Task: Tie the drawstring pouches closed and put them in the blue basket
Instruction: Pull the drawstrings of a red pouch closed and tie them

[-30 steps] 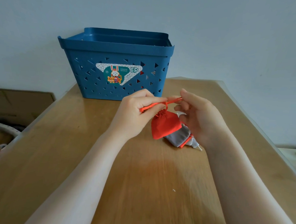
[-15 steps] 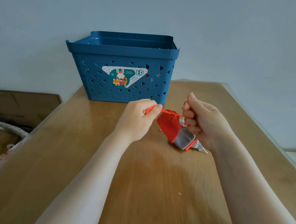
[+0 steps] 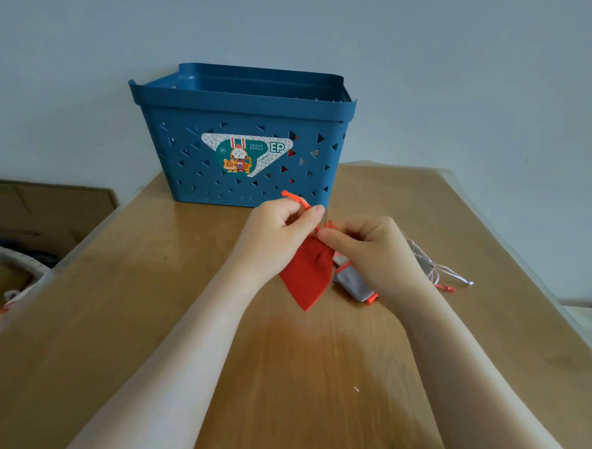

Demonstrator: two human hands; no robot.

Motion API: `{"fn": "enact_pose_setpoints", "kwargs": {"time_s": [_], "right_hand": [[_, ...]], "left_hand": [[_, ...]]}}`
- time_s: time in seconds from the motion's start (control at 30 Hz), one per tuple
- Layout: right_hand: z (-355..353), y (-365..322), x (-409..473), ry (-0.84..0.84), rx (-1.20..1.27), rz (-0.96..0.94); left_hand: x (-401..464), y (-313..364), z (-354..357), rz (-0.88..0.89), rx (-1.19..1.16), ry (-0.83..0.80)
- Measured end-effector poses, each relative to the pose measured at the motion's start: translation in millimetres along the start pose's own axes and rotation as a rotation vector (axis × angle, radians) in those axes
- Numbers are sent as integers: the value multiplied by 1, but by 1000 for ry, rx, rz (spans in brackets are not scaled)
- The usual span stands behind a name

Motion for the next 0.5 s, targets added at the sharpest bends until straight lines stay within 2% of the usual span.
{"fn": "enact_pose_setpoints", "kwargs": {"time_s": [0.13, 0.27, 0.37, 0.5], "right_hand": [[2, 2, 0, 28, 69, 49], [-2, 6, 1, 56, 219, 118], [-2, 8, 2, 53, 350, 161], [-2, 8, 4, 62, 405, 165]], "left_hand": [[-2, 5, 9, -8, -40, 29], [-5, 7, 14, -121, -202, -79], [-5, 8, 13, -144, -220, -94], [-6, 7, 13, -163, -202, -92]]}}
Point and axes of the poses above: each hand's wrist, its own x-axis towards the middle knuckle, its own z-axis out of the palm, y = z × x, the point moved 1 cm from there along x, towards the middle knuckle, and after that the axes turned 2 degrees about -y, right-handed, at the moved point
